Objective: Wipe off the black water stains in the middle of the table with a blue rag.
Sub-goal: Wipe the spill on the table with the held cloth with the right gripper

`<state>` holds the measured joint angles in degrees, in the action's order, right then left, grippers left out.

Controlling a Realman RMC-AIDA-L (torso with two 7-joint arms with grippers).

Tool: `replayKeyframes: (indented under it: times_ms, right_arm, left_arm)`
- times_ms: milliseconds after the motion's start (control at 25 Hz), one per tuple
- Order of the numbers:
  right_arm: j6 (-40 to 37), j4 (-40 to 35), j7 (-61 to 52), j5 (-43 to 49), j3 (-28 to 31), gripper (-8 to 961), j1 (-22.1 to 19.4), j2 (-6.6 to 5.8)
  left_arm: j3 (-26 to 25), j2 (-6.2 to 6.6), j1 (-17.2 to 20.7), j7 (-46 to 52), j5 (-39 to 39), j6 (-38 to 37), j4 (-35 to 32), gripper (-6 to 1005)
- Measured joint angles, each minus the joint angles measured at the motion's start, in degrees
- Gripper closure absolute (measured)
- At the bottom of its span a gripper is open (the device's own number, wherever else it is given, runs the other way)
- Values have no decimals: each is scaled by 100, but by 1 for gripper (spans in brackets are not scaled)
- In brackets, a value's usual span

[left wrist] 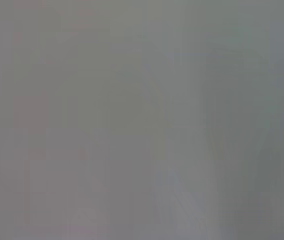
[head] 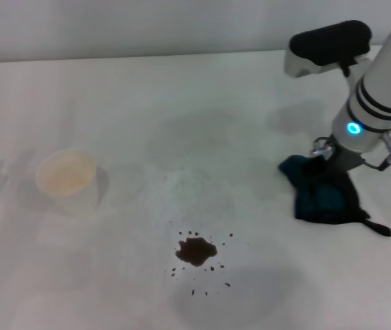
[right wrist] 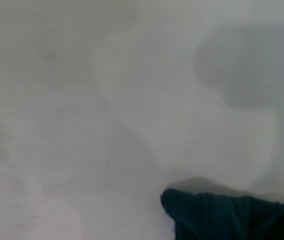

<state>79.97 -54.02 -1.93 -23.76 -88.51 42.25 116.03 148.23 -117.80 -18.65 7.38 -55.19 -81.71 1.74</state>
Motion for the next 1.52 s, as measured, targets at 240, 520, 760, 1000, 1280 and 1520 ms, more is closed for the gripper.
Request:
replayKeyframes:
  times_ms: [240,520,760,1000,1280,1520]
  right_arm:
    - [-33,-656,-351,-711,-888,866,-58,9]
    - [-196,-1265,-712,-1493,-1741,866,-38,20]
    - [-697,-1275,-772,-2146,-2417,866,55,19]
    - [-1232,-1064,-781,-2718,-3006,867,169,16]
    - [-1737,-909,-764,-3389,-3623,866,212,15]
    - [-2122,-702,-756,-3696,-3971,866,241,14]
  left_arm:
    - [-4,26,-98,0,-19,25,-2,123]
    - [12,114,-245,-194,-24,97,-41,122]
    - [36,179,-377,-210,-27,217,-55,122]
    - [100,286,-493,-220,-27,423,-90,122]
    - [192,446,-520,-221,-27,624,-318,121]
    - [616,516,-523,-226,-316,632,-362,121]
